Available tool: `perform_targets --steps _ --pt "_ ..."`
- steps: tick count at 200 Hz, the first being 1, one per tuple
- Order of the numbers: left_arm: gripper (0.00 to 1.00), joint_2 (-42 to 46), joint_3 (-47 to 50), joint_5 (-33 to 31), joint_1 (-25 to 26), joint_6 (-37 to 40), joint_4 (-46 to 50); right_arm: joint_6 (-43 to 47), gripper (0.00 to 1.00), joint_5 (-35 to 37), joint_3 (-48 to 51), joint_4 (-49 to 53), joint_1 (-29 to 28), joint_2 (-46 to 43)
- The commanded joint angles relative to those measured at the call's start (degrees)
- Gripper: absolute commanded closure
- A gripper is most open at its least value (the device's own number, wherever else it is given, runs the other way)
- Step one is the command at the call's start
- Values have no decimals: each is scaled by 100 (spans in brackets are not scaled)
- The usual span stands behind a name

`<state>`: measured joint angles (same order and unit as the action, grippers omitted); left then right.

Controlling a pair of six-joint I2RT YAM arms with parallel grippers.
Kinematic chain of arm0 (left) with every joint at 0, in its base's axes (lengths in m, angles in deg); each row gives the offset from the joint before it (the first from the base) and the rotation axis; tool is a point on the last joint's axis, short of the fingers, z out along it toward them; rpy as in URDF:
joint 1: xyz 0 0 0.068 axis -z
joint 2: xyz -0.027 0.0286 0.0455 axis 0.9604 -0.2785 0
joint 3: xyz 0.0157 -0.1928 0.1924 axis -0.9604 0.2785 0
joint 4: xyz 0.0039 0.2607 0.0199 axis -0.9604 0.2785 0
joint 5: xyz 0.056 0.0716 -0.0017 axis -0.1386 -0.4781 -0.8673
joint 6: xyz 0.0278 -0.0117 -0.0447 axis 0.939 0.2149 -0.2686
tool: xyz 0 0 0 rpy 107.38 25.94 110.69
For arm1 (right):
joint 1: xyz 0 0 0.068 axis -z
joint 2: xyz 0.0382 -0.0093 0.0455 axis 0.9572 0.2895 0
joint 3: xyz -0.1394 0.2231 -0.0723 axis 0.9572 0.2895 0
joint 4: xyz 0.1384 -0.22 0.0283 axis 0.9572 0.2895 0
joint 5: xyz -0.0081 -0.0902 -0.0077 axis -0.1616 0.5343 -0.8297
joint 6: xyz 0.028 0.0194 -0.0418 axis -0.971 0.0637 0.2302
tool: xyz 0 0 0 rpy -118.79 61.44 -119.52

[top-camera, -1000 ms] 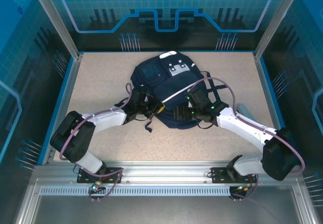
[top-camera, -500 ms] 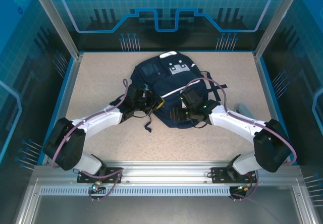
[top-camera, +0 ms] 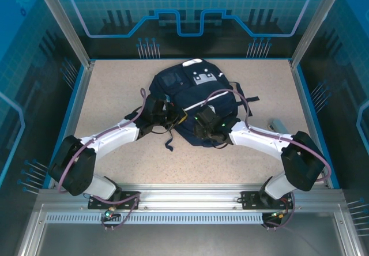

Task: Pack the student bag

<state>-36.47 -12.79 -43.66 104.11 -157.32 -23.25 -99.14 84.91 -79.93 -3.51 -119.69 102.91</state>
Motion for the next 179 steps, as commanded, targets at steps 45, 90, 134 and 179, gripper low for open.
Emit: perform_targets --steps 45,90,134,179 --pt "100 317 -261 -174 -27 290 -43 468 80 821 -490 908 -49 158" --pt "100 320 -291 -207 -44 336 51 844 93 943 -600 904 -42 208" --pt "100 379 -149 -372 -75 406 181 1369 100 810 -760 938 -45 220" --pt "56 460 517 -229 -87 137 -219 2034 100 165 -895 670 -34 121"
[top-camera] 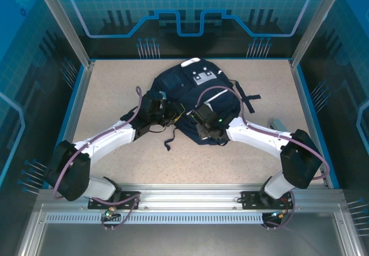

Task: Pack the student bag

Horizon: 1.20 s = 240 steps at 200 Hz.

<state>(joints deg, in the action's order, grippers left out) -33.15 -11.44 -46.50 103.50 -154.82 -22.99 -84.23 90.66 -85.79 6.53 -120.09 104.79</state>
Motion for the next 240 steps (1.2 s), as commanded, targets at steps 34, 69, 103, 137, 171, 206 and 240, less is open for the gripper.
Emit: perform_targets --steps 34,69,103,137,171,206,240 --pt "50 -89 912 382 -17 -519 -1240 556 100 -1160 -430 -517 96 -35" --pt "52 -608 1067 615 -20 -815 -2082 -53 100 -2112 -378 -893 371 -13" --pt "62 -808 1046 477 -23 -784 -2294 -801 100 -3169 -239 -1287 682 -40" --pt "81 -720 969 82 -38 -494 -1864 -866 100 -2950 -389 -753 722 -31" --pt "100 -528 920 -237 -120 -193 -1408 -514 100 -1449 -439 266 558 1" --pt "100 -273 840 -492 -194 132 -869 -458 100 -156 -345 991 578 -19" --pt "100 -128 821 -566 -319 275 -627 -390 100 443 -343 1216 805 8"
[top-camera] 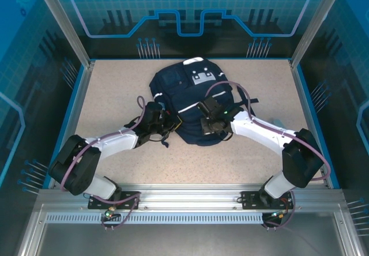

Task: Pack the student bag

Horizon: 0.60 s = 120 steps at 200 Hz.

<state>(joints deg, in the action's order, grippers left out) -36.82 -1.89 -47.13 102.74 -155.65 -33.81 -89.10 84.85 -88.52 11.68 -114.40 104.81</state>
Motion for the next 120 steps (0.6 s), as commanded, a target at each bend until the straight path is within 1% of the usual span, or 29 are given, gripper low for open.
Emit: perform_targets --steps 1,26,35,42,49,64,84,89,98,114,120 --pt "100 244 -134 -503 -248 359 465 102 100 1033 -69 698 251 8" --pt "100 407 -138 -497 -397 485 660 265 100 1189 -90 575 555 162" --pt "100 469 -150 -494 -468 535 747 336 100 1113 -156 534 636 236" --pt "100 517 -144 -473 -534 576 821 438 100 938 -214 466 644 272" --pt "100 590 -142 -444 -603 615 908 618 100 617 -244 317 606 286" --pt "100 766 -129 -426 -739 683 1143 954 100 -77 -314 -58 355 299" --pt "78 1082 -64 -535 -927 801 1681 1226 100 -837 -593 -418 -108 454" --pt "70 1189 -32 -569 -979 815 1817 1255 100 -1007 -678 -490 -219 531" --pt "60 1394 52 -652 -1064 816 2052 1255 100 -1253 -881 -637 -399 672" --pt "49 1814 215 -807 -1188 765 2477 1187 100 -1708 -1261 -807 -635 1020" --pt "45 1988 270 -892 -1215 735 2634 1133 100 -1764 -1410 -828 -702 1173"
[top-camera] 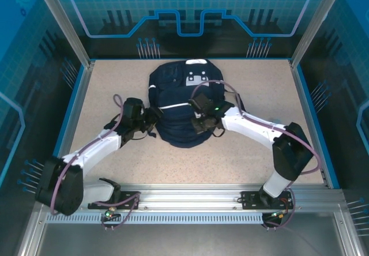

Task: Pack the student bag

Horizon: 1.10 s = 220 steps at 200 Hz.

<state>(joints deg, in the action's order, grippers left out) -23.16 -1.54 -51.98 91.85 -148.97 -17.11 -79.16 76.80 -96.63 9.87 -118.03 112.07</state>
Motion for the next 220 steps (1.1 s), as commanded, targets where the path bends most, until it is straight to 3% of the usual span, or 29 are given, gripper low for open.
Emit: perform_targets --steps 1,19,54,108,179,190,220 --pt "45 653 248 -423 -129 59 984 131 100 -967 -636 -649 -357 468" --pt "40 1089 436 -469 -175 -81 1215 74 100 -1116 -1086 -685 -558 884" --pt "38 1277 669 21 -202 -510 860 -85 100 -1356 -1514 -813 -725 1314" --pt "44 577 535 207 -219 -937 -67 -332 100 -1369 -1299 -943 -805 1192" --pt "44 -276 311 402 -304 -1260 -736 -296 100 -1334 -1112 -886 -840 1021" --pt "49 -344 292 380 -308 -1255 -746 -281 100 -1237 -1111 -832 -870 1007" --pt "78 -401 341 219 -316 -1237 -723 -317 100 -446 -1199 -358 -983 952"
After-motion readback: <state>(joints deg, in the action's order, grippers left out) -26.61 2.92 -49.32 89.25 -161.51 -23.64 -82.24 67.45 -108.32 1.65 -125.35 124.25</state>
